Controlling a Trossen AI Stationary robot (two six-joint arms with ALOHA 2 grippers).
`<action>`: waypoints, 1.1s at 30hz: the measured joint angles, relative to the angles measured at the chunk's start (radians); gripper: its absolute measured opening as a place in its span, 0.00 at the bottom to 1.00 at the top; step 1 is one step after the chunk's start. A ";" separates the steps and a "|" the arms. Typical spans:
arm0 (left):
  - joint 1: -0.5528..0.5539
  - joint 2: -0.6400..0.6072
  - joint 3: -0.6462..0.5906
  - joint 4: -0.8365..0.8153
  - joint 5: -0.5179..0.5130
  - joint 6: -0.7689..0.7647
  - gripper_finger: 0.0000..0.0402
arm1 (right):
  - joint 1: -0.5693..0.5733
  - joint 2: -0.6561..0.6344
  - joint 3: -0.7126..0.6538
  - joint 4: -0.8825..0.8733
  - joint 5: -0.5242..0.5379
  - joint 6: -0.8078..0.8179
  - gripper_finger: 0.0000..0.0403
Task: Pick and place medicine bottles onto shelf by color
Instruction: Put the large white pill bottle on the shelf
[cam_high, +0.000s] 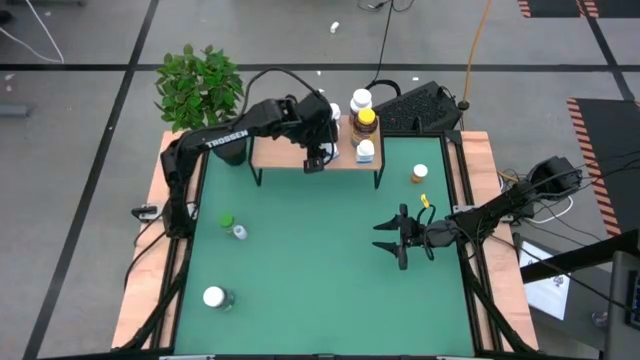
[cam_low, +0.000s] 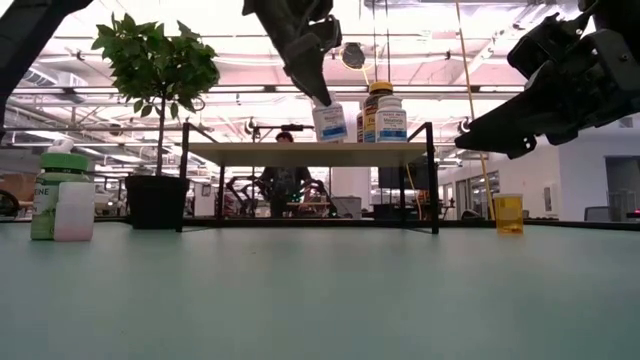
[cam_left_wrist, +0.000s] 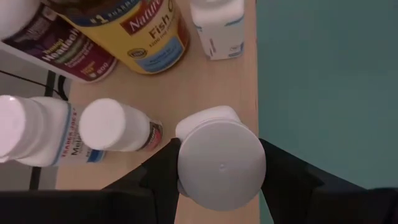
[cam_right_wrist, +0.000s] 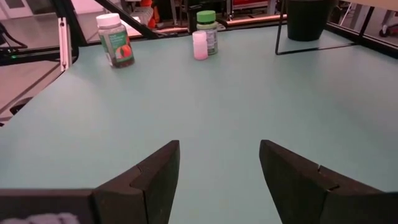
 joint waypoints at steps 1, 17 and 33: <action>0.001 0.001 0.000 0.000 0.000 0.000 0.46 | 0.000 0.000 0.000 0.000 0.000 0.000 0.53; -0.002 0.019 0.000 0.026 -0.011 0.005 0.62 | 0.000 0.000 0.000 -0.016 0.001 0.004 0.53; -0.053 -0.024 0.005 0.008 -0.146 -0.064 0.64 | -0.002 0.000 0.000 -0.074 0.004 0.048 0.53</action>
